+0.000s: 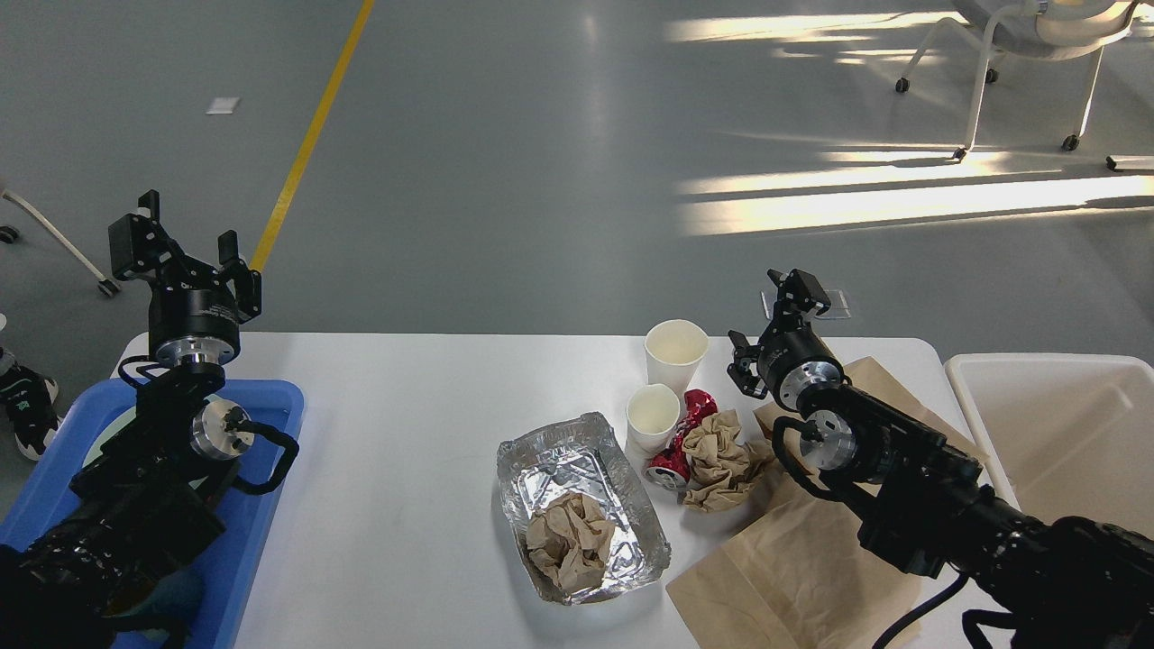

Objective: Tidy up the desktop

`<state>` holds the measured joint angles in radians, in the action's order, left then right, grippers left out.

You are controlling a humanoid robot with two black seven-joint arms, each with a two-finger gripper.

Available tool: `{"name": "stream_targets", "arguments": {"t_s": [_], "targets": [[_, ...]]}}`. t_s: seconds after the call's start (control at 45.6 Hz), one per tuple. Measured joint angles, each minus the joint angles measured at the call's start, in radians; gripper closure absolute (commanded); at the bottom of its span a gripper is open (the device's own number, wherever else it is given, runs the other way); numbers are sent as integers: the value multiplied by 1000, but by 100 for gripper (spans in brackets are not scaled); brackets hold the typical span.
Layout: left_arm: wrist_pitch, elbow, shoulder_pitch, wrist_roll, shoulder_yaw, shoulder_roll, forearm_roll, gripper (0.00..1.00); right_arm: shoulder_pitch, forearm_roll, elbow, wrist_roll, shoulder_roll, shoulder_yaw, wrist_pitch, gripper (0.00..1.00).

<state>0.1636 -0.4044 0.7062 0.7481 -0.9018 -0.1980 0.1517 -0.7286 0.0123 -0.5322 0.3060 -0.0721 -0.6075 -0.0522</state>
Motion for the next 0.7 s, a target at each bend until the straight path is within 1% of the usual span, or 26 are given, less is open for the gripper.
{"name": "stream_targets", "arguments": {"t_s": [0.131,0.351,0.548,0.701], "targets": [[-1,-1,3,-7,23,0,0,3,0,0,0,0,0,0,0,0],[-1,-3,6,-6,72,-1,2,3,0,0,0,0,0,0,0,0],[-1,-4,0,26,89,1,-4,3,0,0,0,0,0,0,0,0],[-1,-4,-2,34,89,1,-7,3,0,0,0,0,0,0,0,0]]}}
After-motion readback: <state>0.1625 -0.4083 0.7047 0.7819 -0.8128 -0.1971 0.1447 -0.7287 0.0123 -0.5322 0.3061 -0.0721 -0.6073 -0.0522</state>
